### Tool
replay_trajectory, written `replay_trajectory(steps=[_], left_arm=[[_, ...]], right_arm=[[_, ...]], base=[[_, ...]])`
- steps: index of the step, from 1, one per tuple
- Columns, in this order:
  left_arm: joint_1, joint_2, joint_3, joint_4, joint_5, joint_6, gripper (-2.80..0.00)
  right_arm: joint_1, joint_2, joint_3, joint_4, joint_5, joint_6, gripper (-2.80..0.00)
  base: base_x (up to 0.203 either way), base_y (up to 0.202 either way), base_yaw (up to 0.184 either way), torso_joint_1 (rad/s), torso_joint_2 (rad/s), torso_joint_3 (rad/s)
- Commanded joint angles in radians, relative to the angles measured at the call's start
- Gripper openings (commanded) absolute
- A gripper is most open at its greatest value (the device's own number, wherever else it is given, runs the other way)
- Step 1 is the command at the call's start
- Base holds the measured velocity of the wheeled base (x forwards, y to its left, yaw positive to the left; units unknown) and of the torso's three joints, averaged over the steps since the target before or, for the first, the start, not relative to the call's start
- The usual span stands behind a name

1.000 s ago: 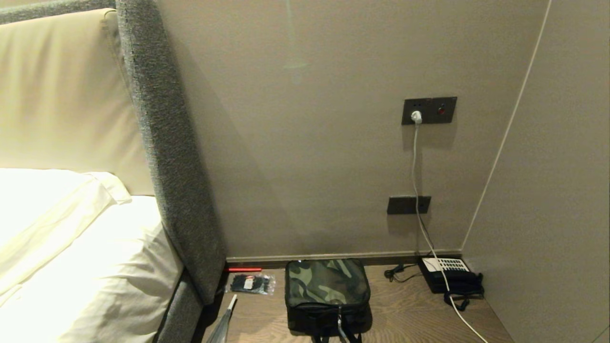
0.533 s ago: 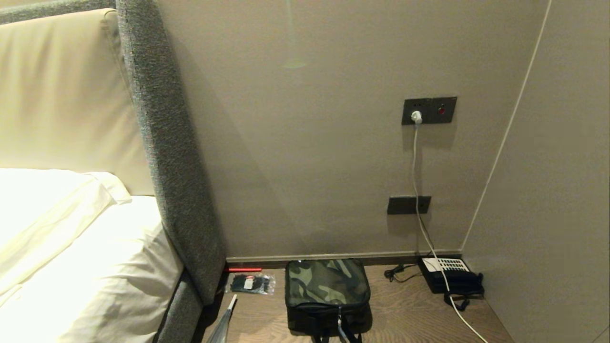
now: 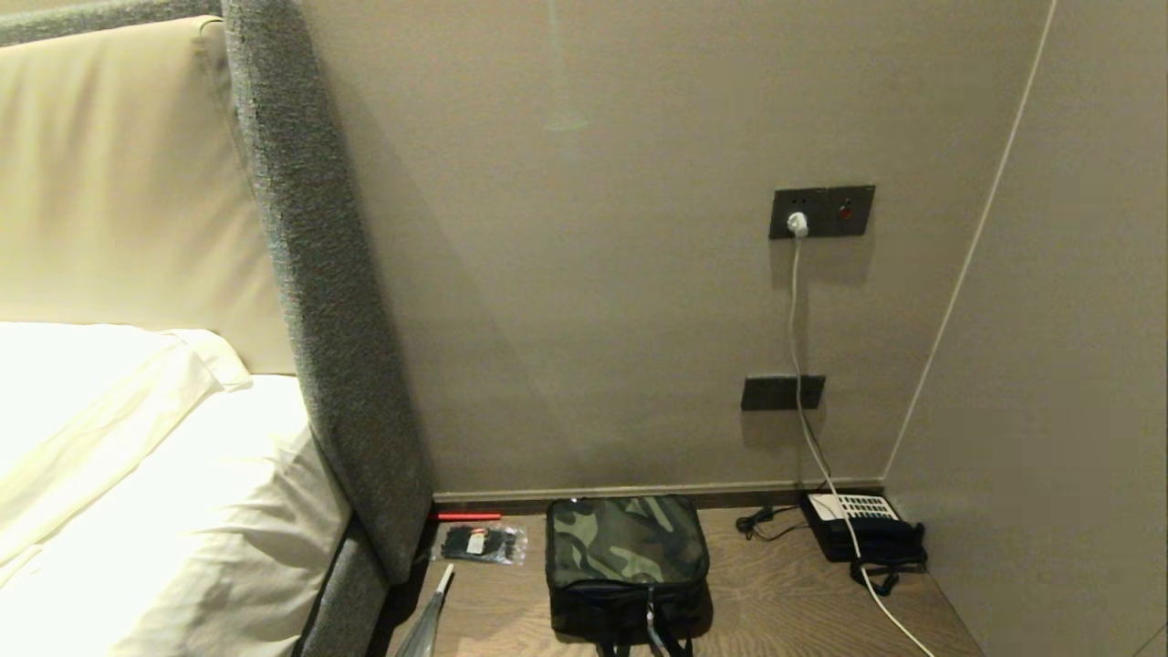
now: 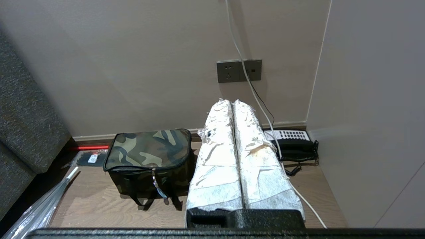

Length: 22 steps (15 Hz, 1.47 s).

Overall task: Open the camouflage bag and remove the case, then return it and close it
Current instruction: Open the top of the storage box

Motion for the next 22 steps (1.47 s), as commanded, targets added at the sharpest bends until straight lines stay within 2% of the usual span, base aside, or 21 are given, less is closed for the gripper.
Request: replay_trajectory(steps=[1,22], left_arm=[[0.000,-0.002,0.000,0.000,0.001,-0.001,-2.80],[0.000,-0.002,0.000,0.000,0.001,-0.001,-2.80]], right_arm=[[0.000,0.000,0.012,0.000,0.000,0.000,-2.80],[0.000,0.000,0.012,0.000,0.000,0.000,-2.80]], base=[[0.000,0.000,0.000,0.000,0.00,0.000],[0.000,0.000,0.000,0.000,0.00,0.000]])
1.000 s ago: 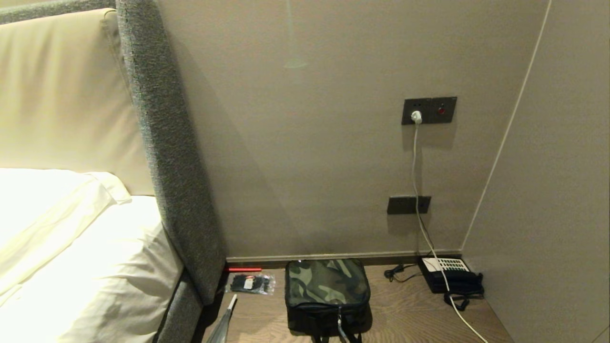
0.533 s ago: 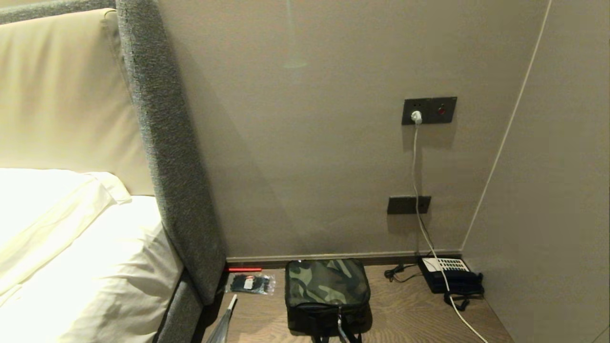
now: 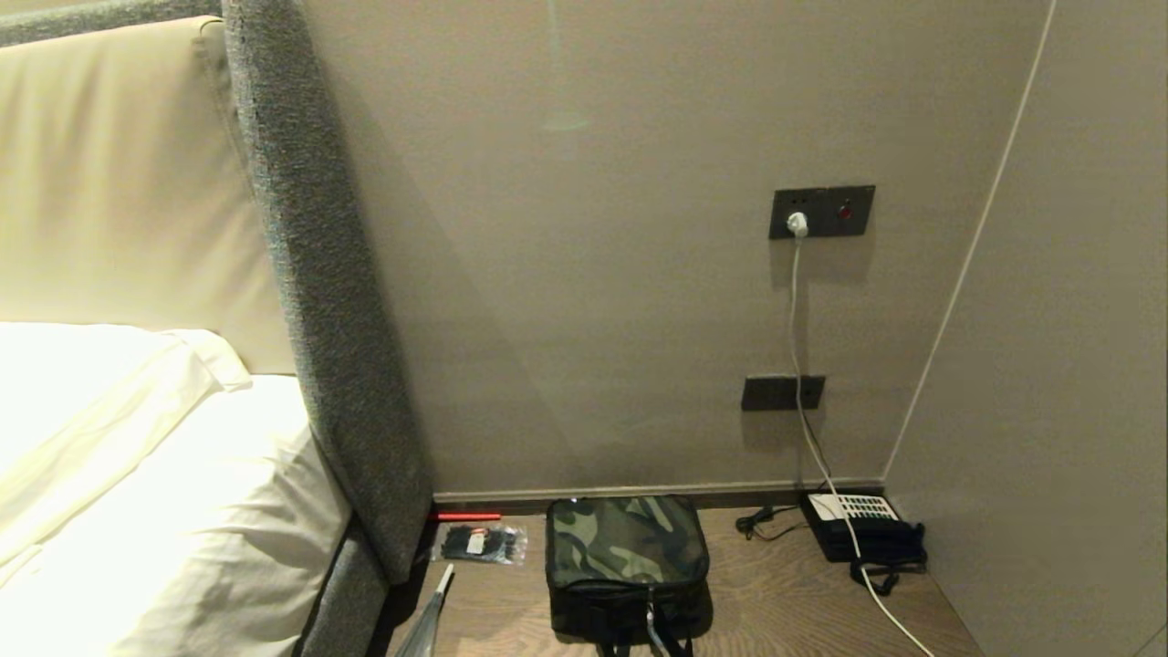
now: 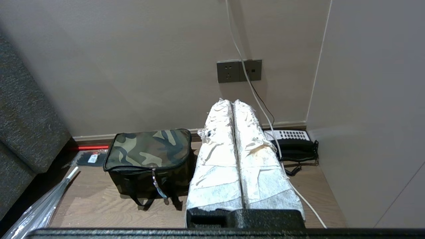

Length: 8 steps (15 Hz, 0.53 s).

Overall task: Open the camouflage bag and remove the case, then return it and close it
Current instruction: Open the top of the storage box

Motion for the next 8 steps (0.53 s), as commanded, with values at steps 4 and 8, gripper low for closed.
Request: replay_trajectory(steps=[4,8], left_arm=[[0.000,-0.002,0.000,0.000,0.000,0.000,-2.80],[0.000,-0.002,0.000,0.006,0.000,0.001,-2.80]], right_arm=[[0.000,0.000,0.012,0.000,0.000,0.000,-2.80],[0.000,0.000,0.012,0.000,0.000,0.000,-2.80]], base=[[0.000,0.000,0.000,0.000,0.00,0.000],[0.000,0.000,0.000,0.000,0.00,0.000]])
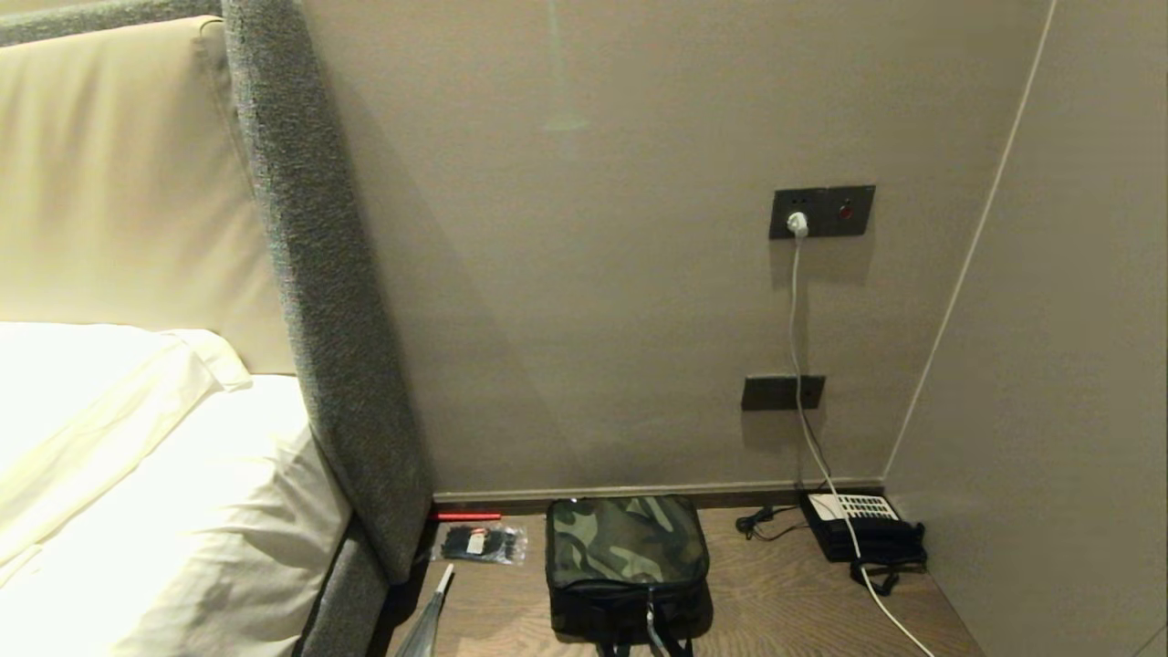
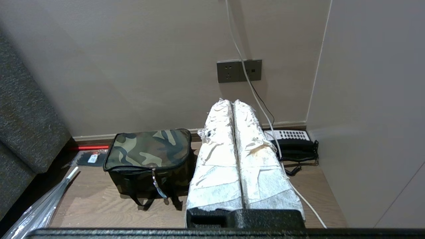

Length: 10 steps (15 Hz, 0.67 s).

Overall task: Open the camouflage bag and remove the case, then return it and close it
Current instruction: Open the top of the storage box

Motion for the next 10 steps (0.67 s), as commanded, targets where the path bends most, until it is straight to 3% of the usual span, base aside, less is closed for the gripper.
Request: replay_trajectory(steps=[1,5,10], left_arm=[[0.000,-0.002,0.000,0.000,0.000,0.000,-2.80],[0.000,-0.002,0.000,-0.005,0.000,0.004,-2.80],[0.000,-0.002,0.000,-0.006,0.000,0.007,-2.80]], right_arm=[[0.000,0.000,0.012,0.000,0.000,0.000,-2.80],[0.000,0.000,0.012,0.000,0.000,0.000,-2.80],[0.000,0.000,0.012,0.000,0.000,0.000,-2.80]], base=[[0.000,0.000,0.000,0.000,0.00,0.000],[0.000,0.000,0.000,0.000,0.00,0.000],[0.000,0.000,0.000,0.004,0.00,-0.175]])
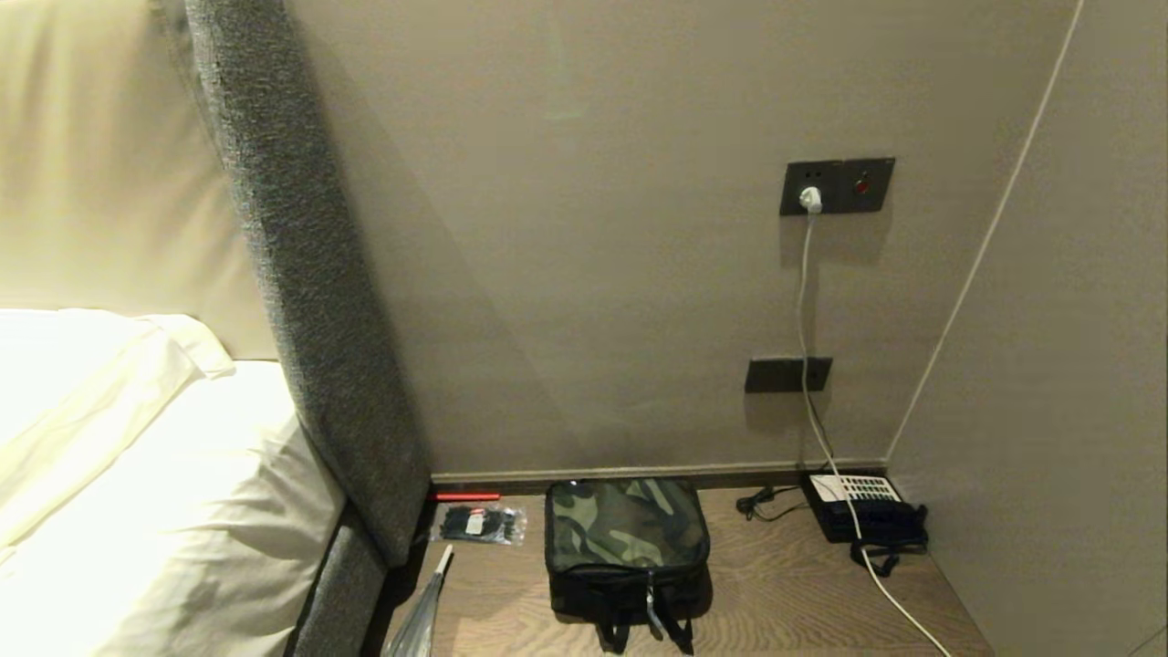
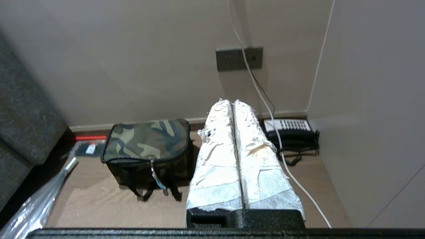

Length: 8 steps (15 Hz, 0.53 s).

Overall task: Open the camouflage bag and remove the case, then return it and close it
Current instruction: Open the top of the storage box

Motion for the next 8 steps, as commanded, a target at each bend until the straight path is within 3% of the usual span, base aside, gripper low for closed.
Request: replay_trajectory(steps=[1,8], left_arm=[[0.000,-0.002,0.000,0.000,0.000,0.000,-2.80],[0.000,-0.002,0.000,0.001,0.001,0.000,-2.80]], right_arm=[[0.000,0.000,0.012,0.000,0.000,0.000,-2.80],[0.000,0.000,0.012,0.000,0.000,0.000,-2.80]], base=[[0.000,0.000,0.000,-0.002,0.00,-0.202],[0.000,0.000,0.000,0.003,0.00,-0.196]])
